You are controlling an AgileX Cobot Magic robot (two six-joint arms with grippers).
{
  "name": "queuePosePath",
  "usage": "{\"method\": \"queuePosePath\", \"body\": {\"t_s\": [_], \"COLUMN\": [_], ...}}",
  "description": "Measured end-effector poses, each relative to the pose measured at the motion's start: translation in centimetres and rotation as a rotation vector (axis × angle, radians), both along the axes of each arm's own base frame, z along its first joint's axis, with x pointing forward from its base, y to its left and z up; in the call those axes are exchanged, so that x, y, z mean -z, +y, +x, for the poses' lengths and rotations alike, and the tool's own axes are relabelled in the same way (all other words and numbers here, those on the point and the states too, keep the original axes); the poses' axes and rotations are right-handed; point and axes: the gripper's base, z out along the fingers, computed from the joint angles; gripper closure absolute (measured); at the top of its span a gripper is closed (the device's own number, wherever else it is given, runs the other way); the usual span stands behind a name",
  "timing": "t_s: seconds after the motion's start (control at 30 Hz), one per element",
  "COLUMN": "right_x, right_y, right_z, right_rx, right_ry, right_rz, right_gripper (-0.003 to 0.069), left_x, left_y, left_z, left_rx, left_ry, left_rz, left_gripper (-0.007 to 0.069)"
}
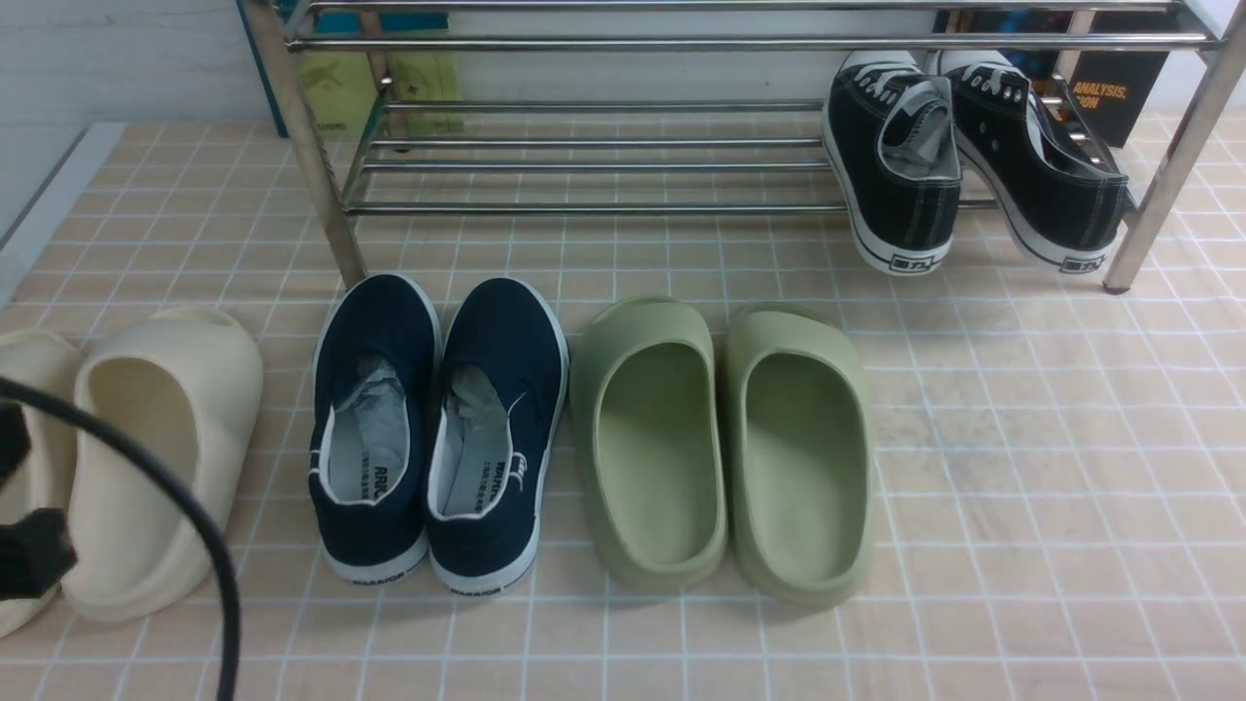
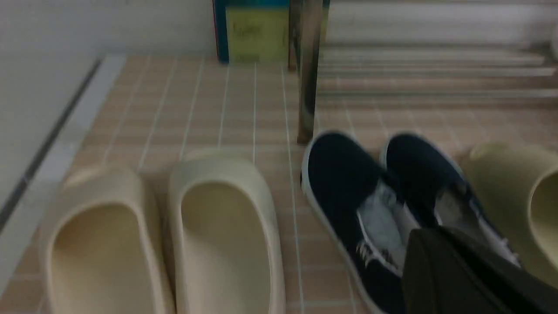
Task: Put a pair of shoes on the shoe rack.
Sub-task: Use the left arm to grab the shoe closest to it
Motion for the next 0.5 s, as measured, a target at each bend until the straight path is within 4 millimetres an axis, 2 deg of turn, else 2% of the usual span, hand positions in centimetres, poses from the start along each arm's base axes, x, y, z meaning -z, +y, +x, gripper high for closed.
{"method": "queuePosePath", "body": {"t_s": [0.07,0.13,0.23,0.3,0.37,0.4,0.5], "right_x": [0.0,0.0,0.0,0.0,0.0,0.0,0.0], "right_y": [0.0,0.0,0.0,0.0,0.0,0.0,0.0], "right_z": [0.0,0.0,0.0,0.0,0.0,0.0,0.0], "right_rx": [0.000,0.000,0.000,0.000,0.000,0.000,0.000], "right_ry": [0.000,0.000,0.000,0.000,0.000,0.000,0.000], "right_rz": [0.000,0.000,-0.002,-0.002,-0.002,-0.002,-0.002], "right_gripper": [0.0494,0.0494,0.0491,0.0488,0.0484,0.0484,0.0484], "left_x": [1.7,2.4,4.6,5.2,6.0,6.2,6.0], "left_y": [-0.3,-0.4,-1.1,-1.4,-1.9,-2.0,-2.6], "left_z": [2.1,3.1,5.6,6.5,8.3,8.3,11.1], "left_rx": [-0.004,-0.011,-0.036,-0.042,-0.037,-0.036,0.026], "left_ry": [0.154,0.214,0.382,0.438,0.547,0.559,0.656], "left_rz": [-0.018,-0.048,-0.165,-0.199,-0.247,-0.248,-0.223], "left_gripper": [0.0622,0.0622,0.0622,0.0622,0.0622,0.0622,0.0610]}}
